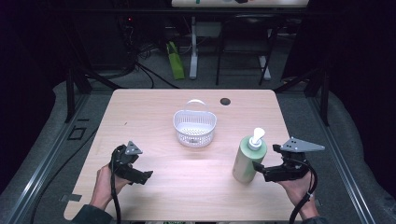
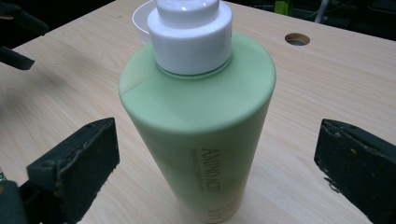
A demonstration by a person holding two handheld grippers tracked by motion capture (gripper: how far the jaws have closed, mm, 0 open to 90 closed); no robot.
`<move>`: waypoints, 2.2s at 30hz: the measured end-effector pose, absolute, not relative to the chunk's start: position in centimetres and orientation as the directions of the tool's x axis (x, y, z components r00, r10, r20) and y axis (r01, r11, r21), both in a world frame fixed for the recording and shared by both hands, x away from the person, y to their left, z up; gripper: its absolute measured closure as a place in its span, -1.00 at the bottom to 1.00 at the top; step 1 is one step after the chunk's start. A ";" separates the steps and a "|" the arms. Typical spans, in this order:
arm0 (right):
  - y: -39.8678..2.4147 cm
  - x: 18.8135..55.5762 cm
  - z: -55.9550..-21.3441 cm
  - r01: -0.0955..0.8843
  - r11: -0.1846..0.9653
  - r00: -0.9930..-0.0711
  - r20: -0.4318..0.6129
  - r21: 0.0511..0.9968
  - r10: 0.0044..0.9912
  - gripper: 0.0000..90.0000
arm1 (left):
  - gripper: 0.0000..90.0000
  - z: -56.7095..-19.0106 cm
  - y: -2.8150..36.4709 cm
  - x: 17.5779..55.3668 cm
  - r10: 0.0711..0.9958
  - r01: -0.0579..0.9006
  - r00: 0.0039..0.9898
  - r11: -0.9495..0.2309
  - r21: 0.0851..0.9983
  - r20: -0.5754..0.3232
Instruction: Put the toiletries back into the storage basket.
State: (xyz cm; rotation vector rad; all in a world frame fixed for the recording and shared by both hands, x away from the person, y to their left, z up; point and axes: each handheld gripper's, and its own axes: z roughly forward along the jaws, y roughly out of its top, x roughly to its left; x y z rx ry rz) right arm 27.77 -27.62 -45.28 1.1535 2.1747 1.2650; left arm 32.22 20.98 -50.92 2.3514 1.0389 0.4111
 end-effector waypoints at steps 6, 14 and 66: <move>-27.8 27.7 -44.7 0.440 0.258 -0.608 0.074 0.860 0.790 -1.00 | -1.00 -50.9 20.8 32.2 0.749 0.587 0.661 -0.557 0.587 0.050; -27.6 28.0 -44.0 0.407 0.250 -0.619 0.064 0.879 0.783 -1.00 | -1.00 -51.0 20.7 32.2 0.743 0.585 0.668 -0.564 0.583 0.048; -25.9 28.3 -42.3 0.218 0.117 -0.612 0.042 0.969 0.790 0.51 | -1.00 -50.9 20.5 32.1 0.732 0.576 0.678 -0.590 0.566 0.074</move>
